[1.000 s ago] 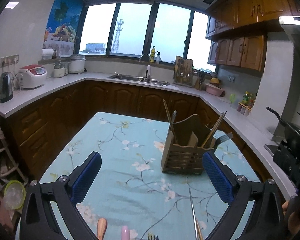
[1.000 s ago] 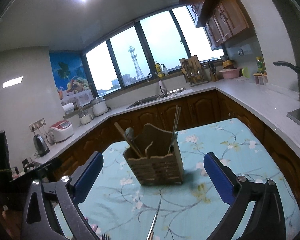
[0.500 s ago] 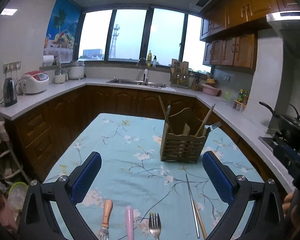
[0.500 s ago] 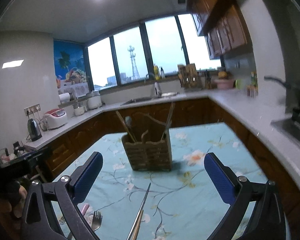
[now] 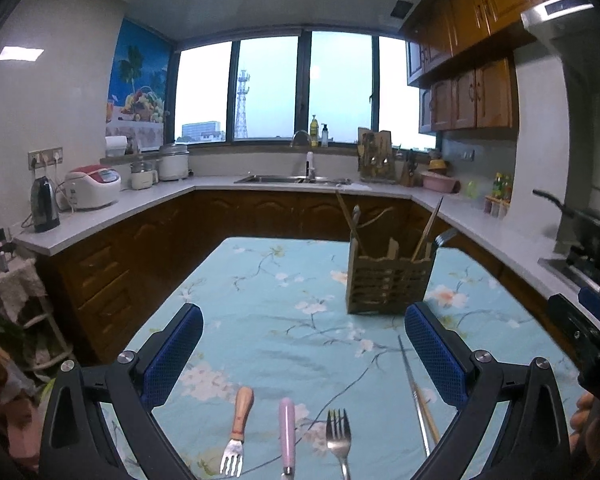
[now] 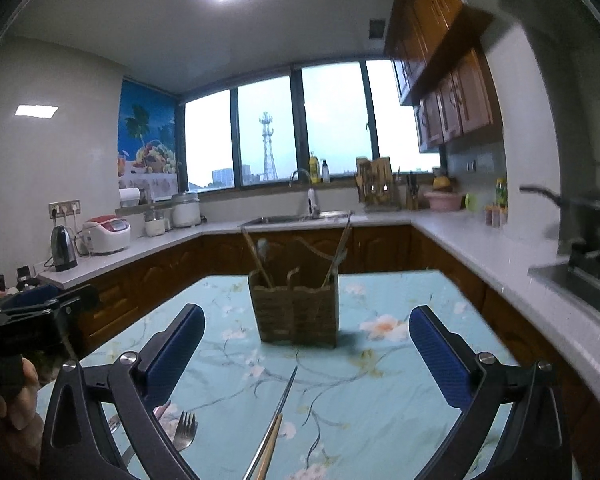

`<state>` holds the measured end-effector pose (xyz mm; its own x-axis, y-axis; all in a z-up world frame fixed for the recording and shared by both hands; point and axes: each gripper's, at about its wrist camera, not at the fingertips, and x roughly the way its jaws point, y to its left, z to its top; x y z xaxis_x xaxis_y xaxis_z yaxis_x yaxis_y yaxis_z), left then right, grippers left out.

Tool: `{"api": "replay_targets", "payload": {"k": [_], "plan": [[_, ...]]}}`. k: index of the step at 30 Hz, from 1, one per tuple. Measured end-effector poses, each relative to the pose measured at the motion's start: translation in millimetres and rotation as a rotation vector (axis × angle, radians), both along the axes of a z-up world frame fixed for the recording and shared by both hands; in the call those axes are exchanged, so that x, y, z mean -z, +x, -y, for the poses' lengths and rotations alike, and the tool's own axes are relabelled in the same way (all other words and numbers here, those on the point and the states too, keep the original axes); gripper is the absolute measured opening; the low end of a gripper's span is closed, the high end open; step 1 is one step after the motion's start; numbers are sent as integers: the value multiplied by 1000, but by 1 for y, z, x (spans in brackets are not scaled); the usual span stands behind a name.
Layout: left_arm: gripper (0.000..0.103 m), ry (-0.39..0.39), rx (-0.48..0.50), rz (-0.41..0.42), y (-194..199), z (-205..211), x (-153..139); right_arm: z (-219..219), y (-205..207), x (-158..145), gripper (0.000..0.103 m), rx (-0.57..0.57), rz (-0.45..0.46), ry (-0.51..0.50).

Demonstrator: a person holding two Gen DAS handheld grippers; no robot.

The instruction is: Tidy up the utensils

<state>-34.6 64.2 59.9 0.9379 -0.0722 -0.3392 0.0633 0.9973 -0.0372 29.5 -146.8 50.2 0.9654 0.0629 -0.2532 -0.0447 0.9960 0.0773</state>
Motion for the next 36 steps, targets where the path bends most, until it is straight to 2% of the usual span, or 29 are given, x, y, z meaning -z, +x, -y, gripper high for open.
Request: {"api": "replay_targets", "payload": {"k": [7,36], "plan": [[102,14,-3,-26,6,0,2,8,5,20,103,12,-62,39],[102,17,-11,-62,16,-11,-3,7,5,20,103,-6,-89,32]]}}
